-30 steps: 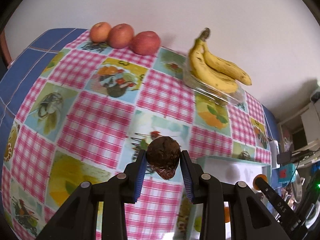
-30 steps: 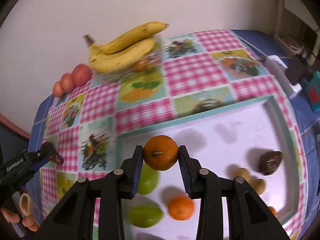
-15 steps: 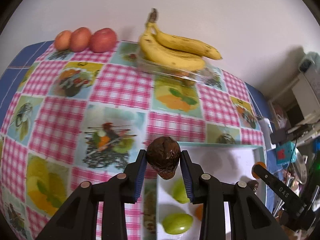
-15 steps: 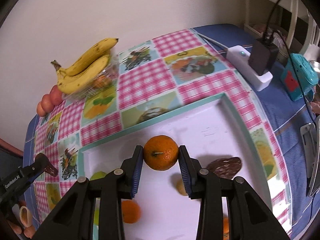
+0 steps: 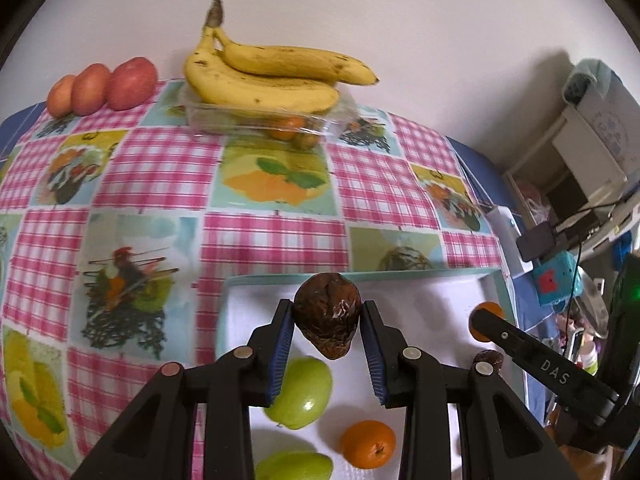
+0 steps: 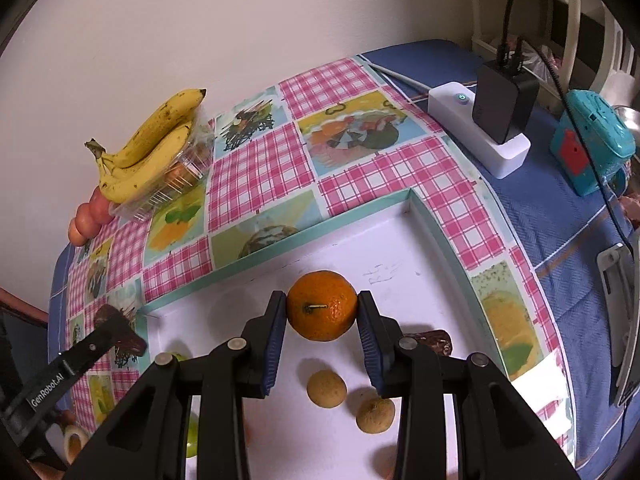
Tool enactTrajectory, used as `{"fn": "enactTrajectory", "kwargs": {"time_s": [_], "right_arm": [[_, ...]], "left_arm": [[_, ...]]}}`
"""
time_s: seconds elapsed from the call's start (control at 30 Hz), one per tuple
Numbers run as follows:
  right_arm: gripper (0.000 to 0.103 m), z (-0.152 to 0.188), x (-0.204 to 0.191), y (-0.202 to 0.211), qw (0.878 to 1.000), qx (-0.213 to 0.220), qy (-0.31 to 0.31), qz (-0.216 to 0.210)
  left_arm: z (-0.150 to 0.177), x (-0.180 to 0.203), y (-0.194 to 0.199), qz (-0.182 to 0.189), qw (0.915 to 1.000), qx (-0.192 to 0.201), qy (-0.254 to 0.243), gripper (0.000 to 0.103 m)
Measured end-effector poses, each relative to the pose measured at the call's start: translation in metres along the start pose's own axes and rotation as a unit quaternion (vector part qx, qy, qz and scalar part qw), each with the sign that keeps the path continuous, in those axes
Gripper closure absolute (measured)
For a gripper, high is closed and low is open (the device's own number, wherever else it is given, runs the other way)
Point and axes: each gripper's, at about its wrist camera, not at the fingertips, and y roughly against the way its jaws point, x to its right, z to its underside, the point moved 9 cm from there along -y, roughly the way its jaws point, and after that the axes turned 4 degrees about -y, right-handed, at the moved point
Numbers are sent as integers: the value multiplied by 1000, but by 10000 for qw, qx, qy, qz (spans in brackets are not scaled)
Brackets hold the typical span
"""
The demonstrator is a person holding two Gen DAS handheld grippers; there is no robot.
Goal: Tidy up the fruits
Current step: 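Carry the dark date and mandarin over the white tray with both tools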
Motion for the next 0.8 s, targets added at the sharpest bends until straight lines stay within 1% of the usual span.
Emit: {"fn": "enactTrajectory", "kwargs": {"time_s": [0.2, 0.43, 0.6, 0.8], "right_arm": [[66, 3, 2, -10, 10000, -81, 26, -9], [66, 9, 0, -26, 9997, -217, 80, -19], [66, 14, 0, -34, 9994, -316, 110, -3], [66, 13, -2, -36, 9993, -283, 239, 84]], "left_arm": [[5, 7, -14, -47, 9999, -97, -88, 67], [14, 2, -28, -90, 9995, -298, -43, 67], [20, -3, -36, -27, 9991, -415, 93, 67], [25, -10, -42, -71, 9986, -495, 188, 67]]}}
